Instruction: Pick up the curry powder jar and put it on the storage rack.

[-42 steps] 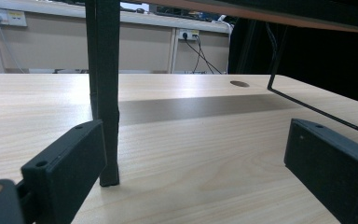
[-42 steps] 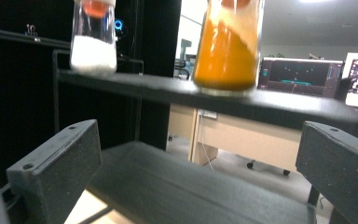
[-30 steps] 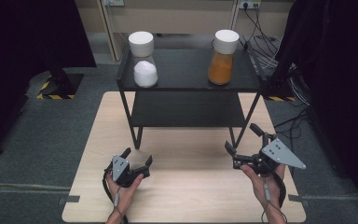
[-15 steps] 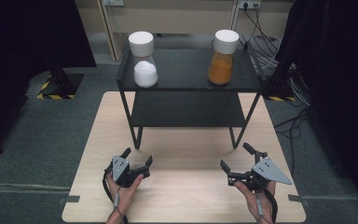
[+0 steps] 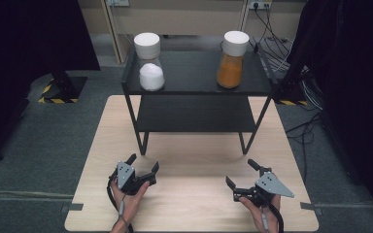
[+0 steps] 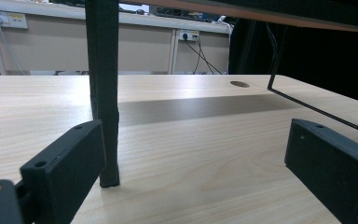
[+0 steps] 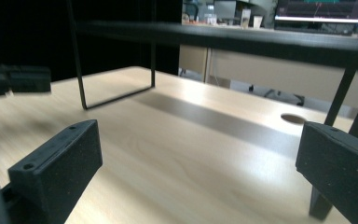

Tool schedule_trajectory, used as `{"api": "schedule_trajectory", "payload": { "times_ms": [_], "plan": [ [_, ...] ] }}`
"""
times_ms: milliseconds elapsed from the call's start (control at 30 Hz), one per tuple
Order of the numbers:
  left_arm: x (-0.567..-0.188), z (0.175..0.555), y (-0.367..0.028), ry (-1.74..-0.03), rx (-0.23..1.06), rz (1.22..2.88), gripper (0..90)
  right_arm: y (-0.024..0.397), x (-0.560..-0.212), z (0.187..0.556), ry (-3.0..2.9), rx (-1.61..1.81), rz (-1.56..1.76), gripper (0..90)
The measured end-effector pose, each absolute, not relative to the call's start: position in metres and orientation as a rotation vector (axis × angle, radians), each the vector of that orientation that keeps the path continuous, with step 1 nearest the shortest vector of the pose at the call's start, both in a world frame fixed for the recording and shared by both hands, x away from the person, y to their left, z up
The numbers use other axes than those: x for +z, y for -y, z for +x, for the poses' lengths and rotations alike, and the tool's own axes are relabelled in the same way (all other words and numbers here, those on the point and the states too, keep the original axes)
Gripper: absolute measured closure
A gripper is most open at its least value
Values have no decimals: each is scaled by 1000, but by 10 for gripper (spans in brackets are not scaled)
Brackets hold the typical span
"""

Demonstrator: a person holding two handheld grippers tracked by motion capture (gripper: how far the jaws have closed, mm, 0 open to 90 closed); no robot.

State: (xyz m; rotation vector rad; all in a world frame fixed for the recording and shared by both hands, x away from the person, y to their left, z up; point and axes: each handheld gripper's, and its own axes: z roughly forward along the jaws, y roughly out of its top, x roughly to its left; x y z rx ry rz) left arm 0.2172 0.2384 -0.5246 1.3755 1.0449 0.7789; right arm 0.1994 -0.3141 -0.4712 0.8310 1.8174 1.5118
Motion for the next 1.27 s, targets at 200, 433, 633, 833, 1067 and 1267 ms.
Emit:
{"api": "schedule_trajectory", "payload": {
  "times_ms": [200, 433, 633, 833, 1067, 1267],
  "plan": [
    [-525, 217, -238, -1044, 778, 1376, 45, 313, -480, 199, -1851, 1475, 859, 7],
    [-524, 217, -238, -1043, 776, 1379, 44, 314, -482, 198, -1848, 1477, 863, 7],
    [-524, 217, -237, -1042, 775, 1381, 44, 314, -483, 198, -1850, 1477, 865, 8],
    [-524, 217, -238, -1042, 773, 1379, 44, 313, -486, 197, -1862, 1463, 875, 7],
    [-524, 218, -238, -1043, 772, 1381, 44, 314, -487, 197, -1870, 1462, 879, 8],
    [-524, 218, -237, -1041, 773, 1384, 44, 314, -487, 195, -1868, 1475, 870, 7]
  ]
}}
